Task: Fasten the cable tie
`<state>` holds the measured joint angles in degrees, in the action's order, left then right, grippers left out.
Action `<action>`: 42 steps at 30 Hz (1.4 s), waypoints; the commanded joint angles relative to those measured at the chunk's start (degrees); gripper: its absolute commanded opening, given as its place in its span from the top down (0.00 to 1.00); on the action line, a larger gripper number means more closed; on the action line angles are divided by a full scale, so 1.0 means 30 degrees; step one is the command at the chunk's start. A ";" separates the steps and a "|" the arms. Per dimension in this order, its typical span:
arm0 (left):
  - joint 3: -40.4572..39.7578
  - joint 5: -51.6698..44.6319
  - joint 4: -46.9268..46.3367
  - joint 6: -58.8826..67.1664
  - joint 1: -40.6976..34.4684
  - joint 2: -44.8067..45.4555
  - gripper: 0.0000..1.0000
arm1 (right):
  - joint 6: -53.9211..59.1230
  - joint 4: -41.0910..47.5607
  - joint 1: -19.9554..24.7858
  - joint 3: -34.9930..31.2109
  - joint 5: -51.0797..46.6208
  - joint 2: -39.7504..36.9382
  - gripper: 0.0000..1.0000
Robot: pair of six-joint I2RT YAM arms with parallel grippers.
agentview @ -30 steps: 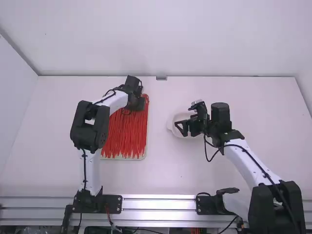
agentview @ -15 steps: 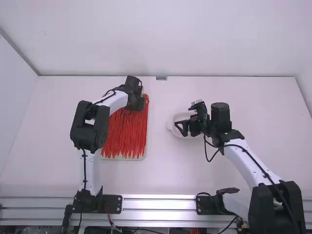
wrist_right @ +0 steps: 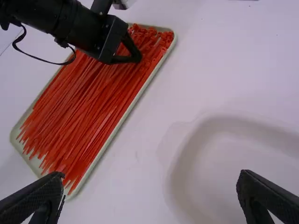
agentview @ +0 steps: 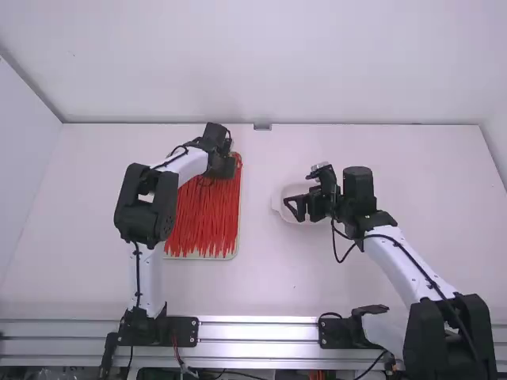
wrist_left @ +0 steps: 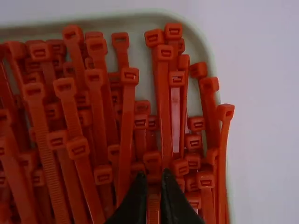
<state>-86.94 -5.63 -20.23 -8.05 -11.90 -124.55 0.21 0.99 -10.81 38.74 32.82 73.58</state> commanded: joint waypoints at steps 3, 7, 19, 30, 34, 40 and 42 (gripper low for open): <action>-0.0328 0.0255 -0.0044 -0.0240 0.0175 0.0058 0.98 | 0.0022 -0.0051 -0.0036 0.0670 0.0182 0.0080 0.01; -0.0321 0.0255 0.0197 -0.0248 0.0488 0.0619 0.98 | 0.0022 -0.0051 -0.0044 0.0670 0.0197 0.0080 0.01; -0.0321 0.0175 0.1931 -0.0546 0.1224 0.3198 0.98 | 0.0029 0.0175 -0.0044 0.0670 0.0189 0.0080 0.01; -0.0321 0.0058 0.3045 -0.1035 0.1188 0.5989 0.98 | 0.0029 0.0117 -0.0044 0.0670 0.0197 0.0080 0.01; -0.0313 0.0087 0.3002 -0.1042 0.1341 0.7198 0.98 | 0.0022 0.0000 -0.0036 0.0670 0.0197 0.0080 0.01; -0.0306 0.0109 0.2863 -0.0940 0.1239 0.9063 0.98 | -0.0117 -0.0430 -0.0036 0.0670 0.0204 0.0080 0.01; -0.0299 0.0109 0.2543 -0.0954 0.1231 0.9887 0.98 | -0.0124 -0.0583 -0.0036 0.0670 0.0204 0.0080 0.02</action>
<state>-86.94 -5.30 -11.77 -10.76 -8.10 -99.11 0.16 -0.30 -10.83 38.74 32.82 73.60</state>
